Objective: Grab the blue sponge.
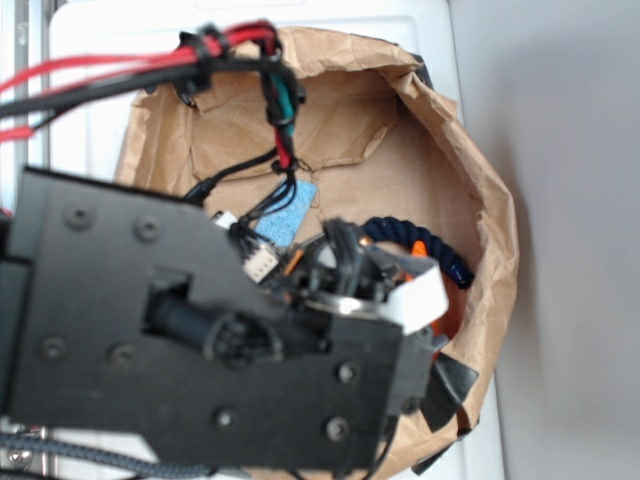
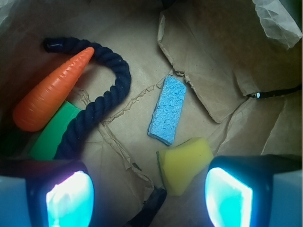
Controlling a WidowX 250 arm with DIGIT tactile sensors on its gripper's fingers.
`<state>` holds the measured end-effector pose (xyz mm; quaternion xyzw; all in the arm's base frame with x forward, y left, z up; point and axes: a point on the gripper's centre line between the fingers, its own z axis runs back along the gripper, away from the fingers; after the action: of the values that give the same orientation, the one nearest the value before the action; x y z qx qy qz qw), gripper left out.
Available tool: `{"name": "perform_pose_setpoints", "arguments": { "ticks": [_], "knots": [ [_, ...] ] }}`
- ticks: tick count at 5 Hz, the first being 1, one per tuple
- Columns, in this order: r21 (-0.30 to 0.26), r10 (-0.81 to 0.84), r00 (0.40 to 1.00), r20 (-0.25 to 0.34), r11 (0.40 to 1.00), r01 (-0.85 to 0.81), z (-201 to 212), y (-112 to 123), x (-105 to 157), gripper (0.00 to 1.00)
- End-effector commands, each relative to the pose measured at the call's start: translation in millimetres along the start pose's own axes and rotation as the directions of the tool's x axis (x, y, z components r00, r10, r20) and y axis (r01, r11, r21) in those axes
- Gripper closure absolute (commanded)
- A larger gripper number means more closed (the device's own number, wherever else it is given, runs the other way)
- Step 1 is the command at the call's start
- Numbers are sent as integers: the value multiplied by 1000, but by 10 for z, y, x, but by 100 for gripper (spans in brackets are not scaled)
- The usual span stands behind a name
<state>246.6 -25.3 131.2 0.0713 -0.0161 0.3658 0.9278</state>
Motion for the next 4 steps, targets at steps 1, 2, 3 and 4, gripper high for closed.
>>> {"name": "perform_pose_setpoints", "arguments": {
  "ticks": [1, 2, 3, 4],
  "knots": [
    [-21, 141, 989, -43, 990, -142, -38, 75, 321, 0],
    [-20, 190, 978, -83, 981, -193, -120, 136, 467, 0],
    [-29, 212, 974, -79, 976, -215, -204, 214, 446, 0],
    [-81, 185, 982, -44, 979, -188, -363, 250, 361, 0]
  ]
}}
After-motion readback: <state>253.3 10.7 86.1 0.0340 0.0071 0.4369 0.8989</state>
